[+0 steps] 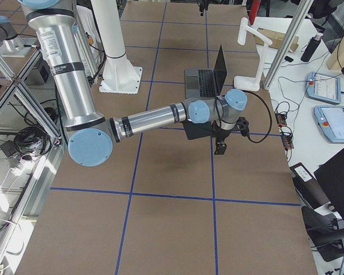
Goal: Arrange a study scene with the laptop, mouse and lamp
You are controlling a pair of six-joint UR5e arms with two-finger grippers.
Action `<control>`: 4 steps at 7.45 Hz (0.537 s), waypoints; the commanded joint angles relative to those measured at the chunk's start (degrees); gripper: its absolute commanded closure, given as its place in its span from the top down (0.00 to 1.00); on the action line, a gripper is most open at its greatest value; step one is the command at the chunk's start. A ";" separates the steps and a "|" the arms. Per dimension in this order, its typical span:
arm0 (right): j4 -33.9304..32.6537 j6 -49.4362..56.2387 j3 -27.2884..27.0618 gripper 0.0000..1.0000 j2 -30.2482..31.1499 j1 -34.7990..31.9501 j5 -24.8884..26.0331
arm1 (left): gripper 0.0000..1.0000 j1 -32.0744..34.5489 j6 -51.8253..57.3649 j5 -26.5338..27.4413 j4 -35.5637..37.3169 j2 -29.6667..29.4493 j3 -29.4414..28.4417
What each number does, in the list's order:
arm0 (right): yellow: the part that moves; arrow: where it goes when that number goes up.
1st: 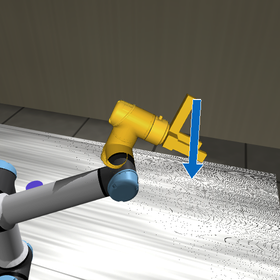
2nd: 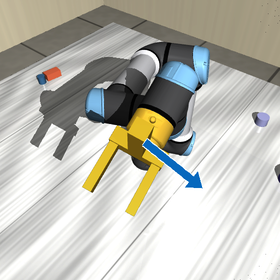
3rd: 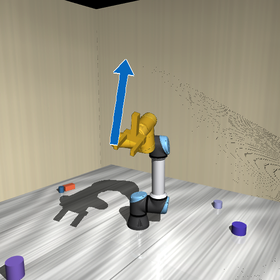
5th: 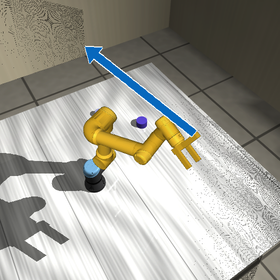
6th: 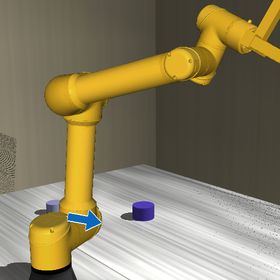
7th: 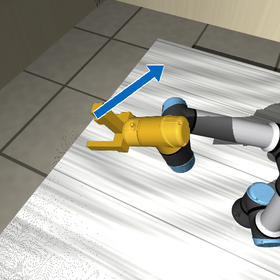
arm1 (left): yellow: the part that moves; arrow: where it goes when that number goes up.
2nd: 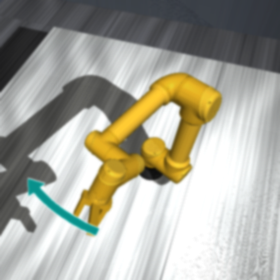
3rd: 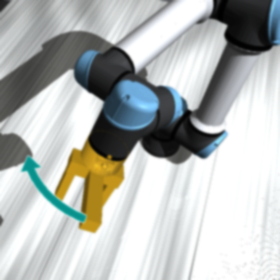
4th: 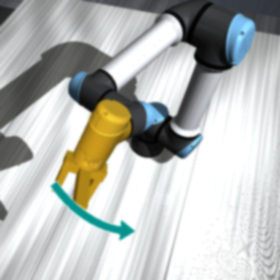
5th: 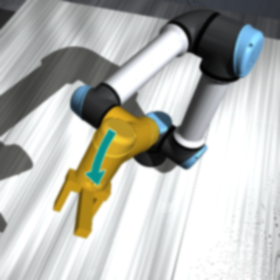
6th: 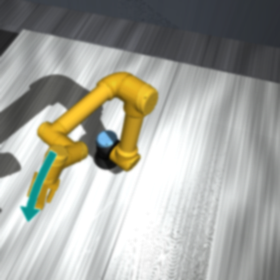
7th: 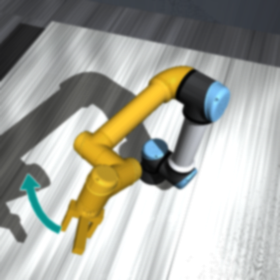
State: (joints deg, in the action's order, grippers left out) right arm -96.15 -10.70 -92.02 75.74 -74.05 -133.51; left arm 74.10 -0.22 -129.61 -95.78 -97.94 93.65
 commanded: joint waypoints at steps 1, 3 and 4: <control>0.00 0.15 -5.16 0.99 4.75 -1.79 -0.09 | 0.99 7.18 2.51 -3.10 0.50 1.17 -6.00; 0.00 0.15 -7.11 0.99 7.40 -2.76 -0.09 | 0.99 9.22 2.69 -3.11 5.12 0.22 -7.43; 0.00 0.06 -7.73 0.99 8.02 -3.29 -0.26 | 0.99 9.57 2.69 -3.20 6.12 -0.14 -7.17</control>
State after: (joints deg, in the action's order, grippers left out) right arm -96.15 -10.57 -98.79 82.66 -76.62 -133.63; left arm 82.89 2.40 -132.64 -91.94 -97.51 86.67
